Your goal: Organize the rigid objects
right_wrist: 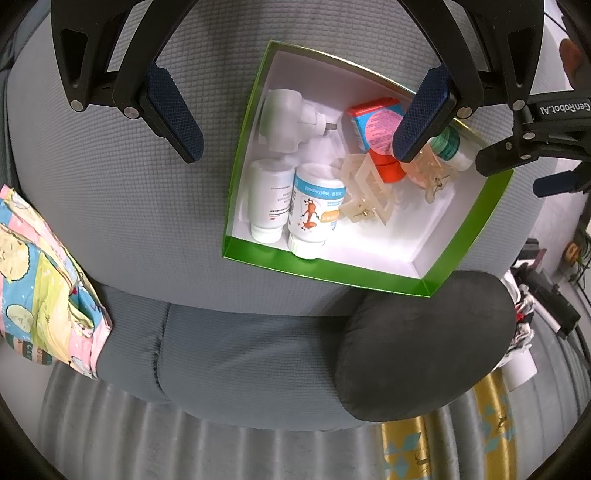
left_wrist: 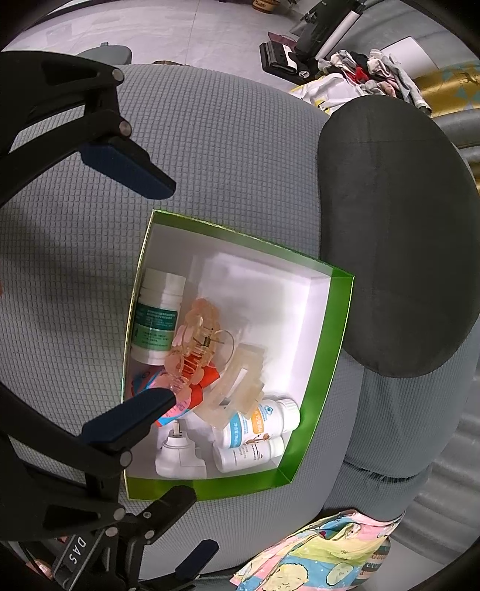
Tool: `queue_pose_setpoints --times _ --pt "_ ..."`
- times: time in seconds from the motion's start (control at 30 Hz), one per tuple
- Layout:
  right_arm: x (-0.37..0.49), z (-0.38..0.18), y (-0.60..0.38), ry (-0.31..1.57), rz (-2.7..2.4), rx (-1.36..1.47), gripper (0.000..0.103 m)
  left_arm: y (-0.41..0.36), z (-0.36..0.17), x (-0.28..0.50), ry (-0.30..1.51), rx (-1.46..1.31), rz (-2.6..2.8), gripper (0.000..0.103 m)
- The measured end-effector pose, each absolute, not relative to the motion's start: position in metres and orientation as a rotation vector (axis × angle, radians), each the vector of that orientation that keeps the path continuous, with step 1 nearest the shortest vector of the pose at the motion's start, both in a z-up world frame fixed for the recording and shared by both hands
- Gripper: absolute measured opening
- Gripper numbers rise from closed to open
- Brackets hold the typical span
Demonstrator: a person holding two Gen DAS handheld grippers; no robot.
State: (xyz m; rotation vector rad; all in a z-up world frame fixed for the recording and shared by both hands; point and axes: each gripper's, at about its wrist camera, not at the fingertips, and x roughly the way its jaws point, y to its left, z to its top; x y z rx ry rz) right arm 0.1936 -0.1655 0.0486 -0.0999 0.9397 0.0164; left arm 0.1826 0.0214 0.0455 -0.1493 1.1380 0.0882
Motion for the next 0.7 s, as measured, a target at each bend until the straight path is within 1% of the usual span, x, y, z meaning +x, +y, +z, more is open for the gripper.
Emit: queue_pose_setpoints --times 0.7 --pt "0.196 0.0434 -0.1664 0.944 0.021 -0.101 0.102 0.0218 0.0421 0.1868 1.14 -0.16 0.083 0.102"
